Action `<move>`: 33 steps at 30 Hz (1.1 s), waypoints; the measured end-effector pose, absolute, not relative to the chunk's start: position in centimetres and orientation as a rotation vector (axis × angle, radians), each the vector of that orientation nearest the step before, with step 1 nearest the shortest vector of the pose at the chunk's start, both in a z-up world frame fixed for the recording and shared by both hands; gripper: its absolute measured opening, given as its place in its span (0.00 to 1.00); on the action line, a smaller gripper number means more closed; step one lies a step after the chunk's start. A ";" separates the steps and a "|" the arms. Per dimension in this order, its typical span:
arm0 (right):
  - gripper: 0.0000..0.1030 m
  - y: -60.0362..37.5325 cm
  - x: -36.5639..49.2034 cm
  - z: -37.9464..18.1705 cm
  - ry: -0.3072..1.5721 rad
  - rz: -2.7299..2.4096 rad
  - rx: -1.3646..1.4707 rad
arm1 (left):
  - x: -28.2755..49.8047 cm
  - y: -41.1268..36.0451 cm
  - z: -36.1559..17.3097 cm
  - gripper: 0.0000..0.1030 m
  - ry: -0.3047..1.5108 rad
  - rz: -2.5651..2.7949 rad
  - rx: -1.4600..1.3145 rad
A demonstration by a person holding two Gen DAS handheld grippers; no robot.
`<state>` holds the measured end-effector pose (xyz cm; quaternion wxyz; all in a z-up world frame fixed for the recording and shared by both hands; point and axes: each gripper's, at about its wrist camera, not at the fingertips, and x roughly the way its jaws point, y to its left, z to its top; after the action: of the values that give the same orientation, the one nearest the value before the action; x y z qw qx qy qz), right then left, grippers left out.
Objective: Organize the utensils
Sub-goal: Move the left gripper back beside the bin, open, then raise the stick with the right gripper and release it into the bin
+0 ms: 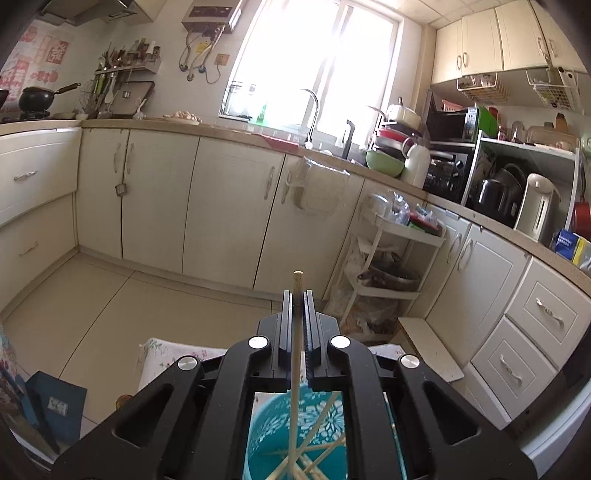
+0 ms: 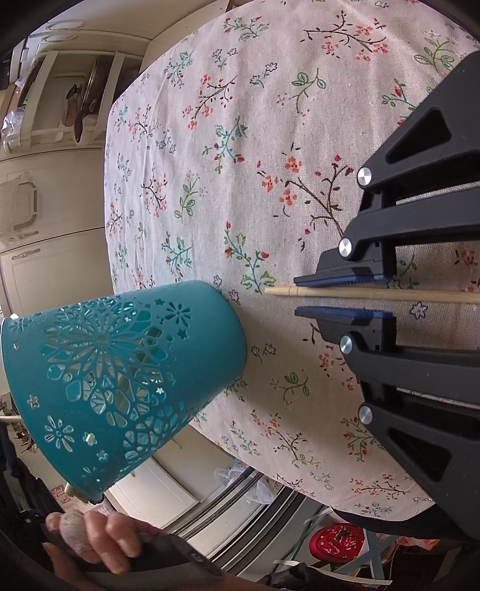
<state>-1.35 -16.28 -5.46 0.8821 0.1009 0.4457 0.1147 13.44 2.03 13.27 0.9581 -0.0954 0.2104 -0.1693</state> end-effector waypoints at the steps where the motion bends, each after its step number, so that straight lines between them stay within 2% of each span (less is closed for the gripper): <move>1: 0.13 -16.2 -1.3 -5.5 0.928 0.240 0.211 | 13.1 2.1 13.1 0.05 0.434 -0.349 -0.191; 6: 0.13 -16.2 -1.4 -5.5 0.927 0.242 0.211 | 10.4 3.6 13.4 0.06 0.422 -0.343 -0.165; 8: 0.16 -16.3 -1.4 -5.4 0.926 0.251 0.210 | 8.9 4.7 13.6 0.09 0.414 -0.327 -0.171; 10: 0.21 -16.3 -1.6 -5.3 0.927 0.258 0.207 | 7.3 6.2 13.5 0.21 0.406 -0.299 -0.187; 12: 0.21 -16.2 -1.9 -5.2 0.928 0.249 0.200 | 5.6 7.6 12.8 0.32 0.407 -0.264 -0.204; 14: 0.21 -15.8 -2.1 -5.1 0.929 0.234 0.167 | 3.9 8.7 11.0 0.39 0.437 -0.233 -0.209; 18: 0.17 -13.9 -2.5 -5.0 0.922 0.173 0.018 | 2.8 8.7 5.3 0.43 0.603 -0.193 -0.151; 20: 0.12 -13.6 -2.7 -5.0 0.919 0.151 -0.004 | 2.7 8.2 3.2 0.45 0.670 -0.189 -0.130; 22: 0.06 -14.4 -2.6 -4.9 0.923 0.151 0.042 | 2.4 7.3 1.6 0.52 0.703 -0.188 -0.098; 27: 0.06 -16.9 -3.1 -4.9 0.930 0.157 0.199 | 2.3 5.2 -0.7 0.67 0.743 -0.202 -0.023; 31: 0.06 -18.1 -3.9 -4.3 0.902 0.190 0.294 | 2.9 4.0 -2.8 0.75 0.806 -0.193 0.015; 33: 0.06 -18.4 -4.1 -3.6 0.875 0.217 0.326 | 3.6 4.0 -3.3 0.75 0.854 -0.186 0.008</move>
<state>-4.11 -18.40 -3.56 0.8872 0.1566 0.4212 0.1046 3.60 4.00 -3.30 0.9059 0.0041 0.4137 -0.0903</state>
